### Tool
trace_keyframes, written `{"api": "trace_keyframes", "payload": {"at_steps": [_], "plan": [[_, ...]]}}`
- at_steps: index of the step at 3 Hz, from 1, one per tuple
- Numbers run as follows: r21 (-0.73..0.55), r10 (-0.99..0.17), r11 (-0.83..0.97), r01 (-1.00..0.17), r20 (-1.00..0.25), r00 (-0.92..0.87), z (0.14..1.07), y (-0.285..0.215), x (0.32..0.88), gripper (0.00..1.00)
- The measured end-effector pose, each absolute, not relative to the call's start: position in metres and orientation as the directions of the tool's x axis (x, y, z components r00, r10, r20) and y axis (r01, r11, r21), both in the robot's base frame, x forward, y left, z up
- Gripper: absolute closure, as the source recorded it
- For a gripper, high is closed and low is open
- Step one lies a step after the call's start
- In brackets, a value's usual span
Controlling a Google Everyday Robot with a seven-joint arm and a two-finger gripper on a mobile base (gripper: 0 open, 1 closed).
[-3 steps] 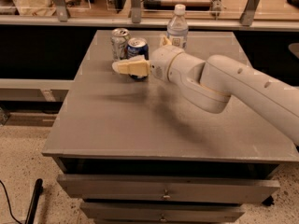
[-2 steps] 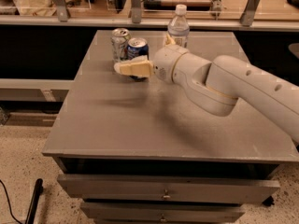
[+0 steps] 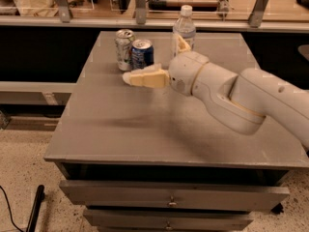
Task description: Move pepsi can near 7up can
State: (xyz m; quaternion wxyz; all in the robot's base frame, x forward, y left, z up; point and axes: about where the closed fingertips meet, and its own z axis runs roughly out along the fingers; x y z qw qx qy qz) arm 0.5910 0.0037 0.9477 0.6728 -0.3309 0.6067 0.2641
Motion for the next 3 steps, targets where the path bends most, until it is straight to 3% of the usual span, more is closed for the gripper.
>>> {"api": "trace_keyframes", "payload": {"at_steps": [1, 2, 3], "plan": [[-0.105, 0.017, 0.649, -0.754, -0.988, 0.152, 0.945, -0.013, 0.563, 0.00], [-0.146, -0.013, 0.673, -0.725, -0.982, 0.186, 0.954, -0.042, 0.535, 0.00], [-0.221, -0.116, 0.712, -0.666, -0.973, 0.199, 0.988, -0.082, 0.520, 0.00]]}}
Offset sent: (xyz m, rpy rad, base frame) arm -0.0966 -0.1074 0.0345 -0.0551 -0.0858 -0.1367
